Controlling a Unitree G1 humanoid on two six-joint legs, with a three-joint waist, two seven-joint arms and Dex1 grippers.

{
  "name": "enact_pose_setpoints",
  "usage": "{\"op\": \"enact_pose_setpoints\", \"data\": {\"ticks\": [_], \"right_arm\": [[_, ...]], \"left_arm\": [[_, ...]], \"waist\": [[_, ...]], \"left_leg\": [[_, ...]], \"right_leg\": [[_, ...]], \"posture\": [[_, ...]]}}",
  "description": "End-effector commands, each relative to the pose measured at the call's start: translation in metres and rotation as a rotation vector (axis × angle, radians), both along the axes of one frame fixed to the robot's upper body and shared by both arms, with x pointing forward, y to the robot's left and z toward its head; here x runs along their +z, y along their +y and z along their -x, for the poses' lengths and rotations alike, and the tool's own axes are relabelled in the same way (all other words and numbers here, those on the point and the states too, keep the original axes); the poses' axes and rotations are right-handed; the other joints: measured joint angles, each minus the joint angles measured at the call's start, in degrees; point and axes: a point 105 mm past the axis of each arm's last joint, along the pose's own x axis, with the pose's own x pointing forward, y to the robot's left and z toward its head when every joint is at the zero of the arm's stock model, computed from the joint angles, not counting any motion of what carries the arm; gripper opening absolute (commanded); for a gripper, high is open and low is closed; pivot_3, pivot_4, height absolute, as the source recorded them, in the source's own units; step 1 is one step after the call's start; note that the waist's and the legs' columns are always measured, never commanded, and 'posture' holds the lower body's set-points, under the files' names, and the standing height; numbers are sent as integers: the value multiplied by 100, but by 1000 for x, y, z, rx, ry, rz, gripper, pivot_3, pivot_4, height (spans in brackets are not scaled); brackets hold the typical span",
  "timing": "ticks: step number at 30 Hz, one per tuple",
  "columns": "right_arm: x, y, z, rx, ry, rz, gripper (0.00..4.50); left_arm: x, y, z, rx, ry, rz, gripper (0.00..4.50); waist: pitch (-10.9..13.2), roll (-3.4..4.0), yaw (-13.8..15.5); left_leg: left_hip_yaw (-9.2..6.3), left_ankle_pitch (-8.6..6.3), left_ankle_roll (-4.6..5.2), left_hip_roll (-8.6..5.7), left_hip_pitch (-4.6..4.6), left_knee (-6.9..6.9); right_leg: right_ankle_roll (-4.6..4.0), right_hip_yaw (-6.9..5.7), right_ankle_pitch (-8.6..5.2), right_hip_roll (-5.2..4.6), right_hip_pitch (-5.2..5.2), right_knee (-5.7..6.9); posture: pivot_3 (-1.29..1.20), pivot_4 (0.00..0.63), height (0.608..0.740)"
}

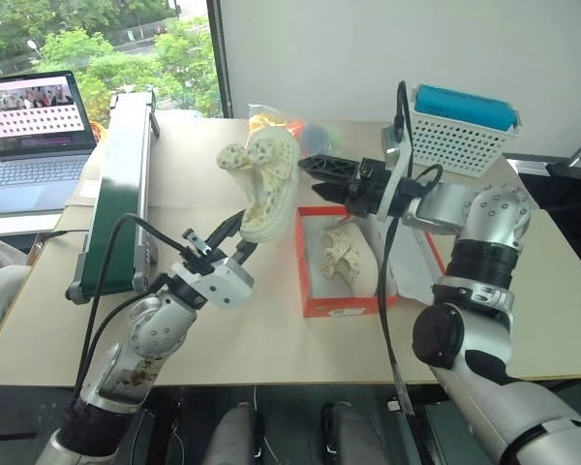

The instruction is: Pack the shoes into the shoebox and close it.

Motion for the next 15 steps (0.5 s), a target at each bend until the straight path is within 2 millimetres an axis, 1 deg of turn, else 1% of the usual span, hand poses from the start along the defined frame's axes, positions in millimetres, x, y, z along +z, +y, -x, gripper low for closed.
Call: {"op": "enact_pose_setpoints", "data": {"ticks": [1,3,5,10,11,12,15], "right_arm": [[18,4,3,25,-37,-59,4500],[21,5,4,28,-42,-69,4500],[22,5,4,25,-44,-71,4500],[15,5,2,-3,-32,-41,4500],[13,5,2,-11,-31,-38,4102],[12,4,1,-19,-30,-35,3890],[10,5,1,-24,-32,-24,2904]], "left_arm": [[12,-8,9,-78,-41,17,786],[8,-9,8,-91,-14,13,786],[9,-10,9,-103,-19,6,786],[9,-11,10,-109,-26,-1,786],[9,-11,10,-110,-25,-3,775],[9,-11,10,-109,-26,-4,775],[8,-9,8,-91,-19,-8,775]], "waist": [[0,0,-13],[0,0,-29],[0,0,-38],[0,0,-41],[0,0,-40],[0,0,-40],[0,0,-41]], "left_leg": [[0,0,0,0,-1,0],[1,0,0,0,-2,0],[1,0,0,1,-1,1],[-1,0,0,2,-1,1],[-1,0,0,2,-1,1],[0,0,0,2,-1,1],[-1,0,0,2,-1,1]], "right_leg": [[1,0,0,0,0,0],[1,0,1,0,0,0],[2,0,1,1,0,1],[2,1,1,5,0,0],[2,1,1,5,0,0],[2,1,1,5,0,0],[2,1,1,5,0,0]], "posture": [[0,150,699],[0,150,699],[0,150,699],[0,150,699],[0,150,699],[0,150,699],[0,150,699]]}}
